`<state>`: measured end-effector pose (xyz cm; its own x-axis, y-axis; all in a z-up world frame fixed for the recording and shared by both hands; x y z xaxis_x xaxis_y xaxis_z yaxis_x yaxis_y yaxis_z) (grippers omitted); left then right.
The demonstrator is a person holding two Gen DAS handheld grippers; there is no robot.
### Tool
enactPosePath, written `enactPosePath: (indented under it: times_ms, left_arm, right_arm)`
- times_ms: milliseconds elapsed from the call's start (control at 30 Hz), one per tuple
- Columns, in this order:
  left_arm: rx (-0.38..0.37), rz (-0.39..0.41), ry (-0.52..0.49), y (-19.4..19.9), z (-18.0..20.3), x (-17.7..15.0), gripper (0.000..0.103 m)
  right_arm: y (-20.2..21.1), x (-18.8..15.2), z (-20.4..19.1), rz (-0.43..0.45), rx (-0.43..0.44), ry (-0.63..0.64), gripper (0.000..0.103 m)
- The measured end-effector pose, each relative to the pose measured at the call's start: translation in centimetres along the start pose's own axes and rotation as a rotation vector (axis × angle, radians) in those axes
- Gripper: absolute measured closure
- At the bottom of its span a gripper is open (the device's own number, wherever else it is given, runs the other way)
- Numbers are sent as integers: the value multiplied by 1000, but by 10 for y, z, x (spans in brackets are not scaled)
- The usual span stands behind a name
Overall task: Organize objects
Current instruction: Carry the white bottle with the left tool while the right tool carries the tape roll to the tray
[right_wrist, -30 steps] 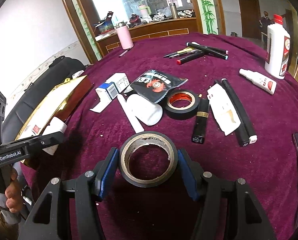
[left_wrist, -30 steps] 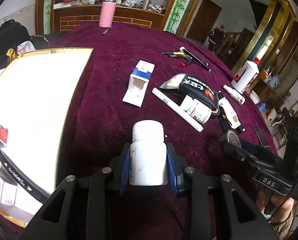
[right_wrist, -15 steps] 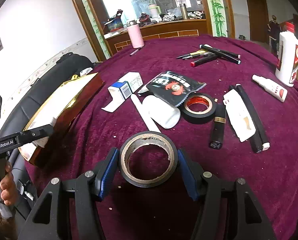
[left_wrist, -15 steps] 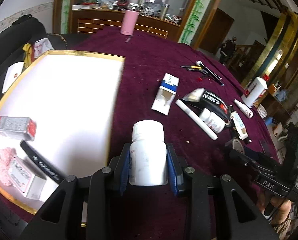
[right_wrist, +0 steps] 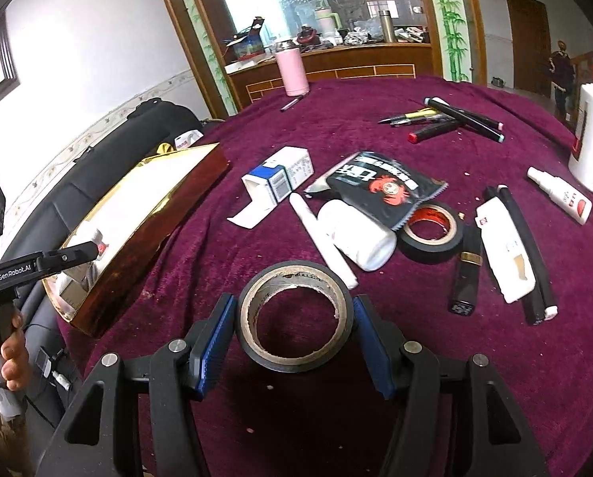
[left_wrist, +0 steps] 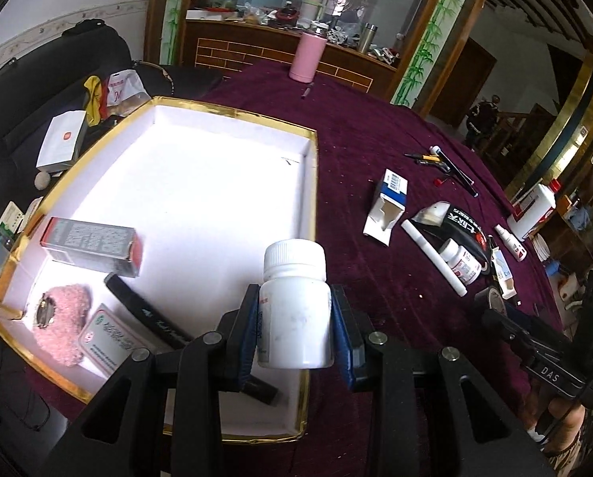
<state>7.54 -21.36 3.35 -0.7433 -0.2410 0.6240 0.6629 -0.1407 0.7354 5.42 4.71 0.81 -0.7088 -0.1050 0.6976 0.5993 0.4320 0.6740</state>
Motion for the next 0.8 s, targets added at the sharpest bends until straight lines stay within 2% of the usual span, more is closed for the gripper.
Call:
enactPosePath:
  times_ms: [333,800]
  left_arm:
    - [34,30,29,15,-23,6,71]
    - [117,65,103,34,-74,12,71]
  right_arm:
    - [-6,10,-29,7,45,59,38]
    - [-20,13,-66,-10,106,123,38]
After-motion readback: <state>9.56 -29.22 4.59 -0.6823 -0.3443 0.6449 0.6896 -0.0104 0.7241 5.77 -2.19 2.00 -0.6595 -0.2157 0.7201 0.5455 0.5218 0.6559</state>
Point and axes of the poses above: each gripper's, at about its wrist camera, not at the fingertips, and y roughly against the way its jaws point, z to its right, x to its top, the point moved 5 cm from there along -y, roughly the way its jaws point, and after that the axes turned 1 degree about z, right-handed, at the moved point
